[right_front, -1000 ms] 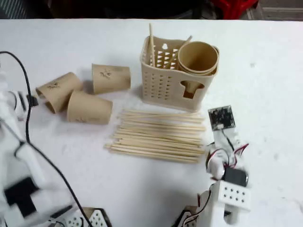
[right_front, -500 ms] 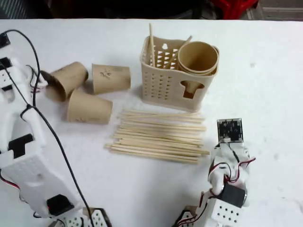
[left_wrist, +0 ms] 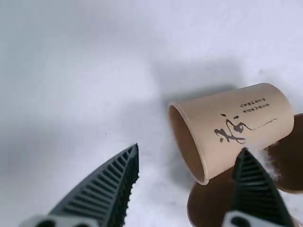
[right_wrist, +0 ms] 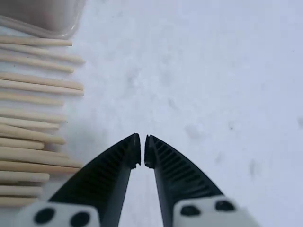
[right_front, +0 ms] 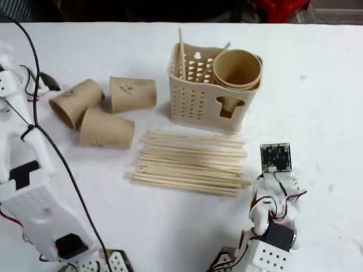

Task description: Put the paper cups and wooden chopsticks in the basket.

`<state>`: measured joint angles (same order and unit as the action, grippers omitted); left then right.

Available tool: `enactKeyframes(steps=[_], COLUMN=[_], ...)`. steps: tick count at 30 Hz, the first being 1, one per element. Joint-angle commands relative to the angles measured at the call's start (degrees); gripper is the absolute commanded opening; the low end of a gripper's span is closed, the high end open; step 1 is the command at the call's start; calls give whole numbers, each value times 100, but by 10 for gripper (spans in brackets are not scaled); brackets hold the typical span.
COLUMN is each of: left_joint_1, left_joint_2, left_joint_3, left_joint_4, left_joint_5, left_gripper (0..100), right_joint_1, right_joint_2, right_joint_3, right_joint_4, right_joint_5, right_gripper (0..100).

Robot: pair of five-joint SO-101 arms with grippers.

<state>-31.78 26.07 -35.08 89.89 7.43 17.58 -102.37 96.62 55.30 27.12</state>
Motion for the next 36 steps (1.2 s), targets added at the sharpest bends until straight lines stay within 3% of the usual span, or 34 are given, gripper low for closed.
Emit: enactKeyframes(steps=[1,7,12,16,20,30,36], left_joint_1=[101,549,945,1226,1297,1086,1112], left_joint_2=[75,822,1314,1657,1903,2018,1965], left_joint_3=[-114,-26,-527,-932,-1310,-1890,-2330], left_joint_4=[0,-422,-422,-422,-378,-378,-211], left_joint_5=[0,580,879,932,932,897,281], left_gripper=[318,319,319,317,308,120,51], right_joint_1=[75,119,119,119,119,101,101], right_joint_2=[-57,-13,-13,-57,-57,-57,-57], right_joint_3=[26,26,26,26,26,26,26], right_joint_4=[13,92,1007,1727,1745,1745,1745], right_joint_5=[53,44,44,44,44,44,44], right_gripper=[39,37,36,36,35,35,35])
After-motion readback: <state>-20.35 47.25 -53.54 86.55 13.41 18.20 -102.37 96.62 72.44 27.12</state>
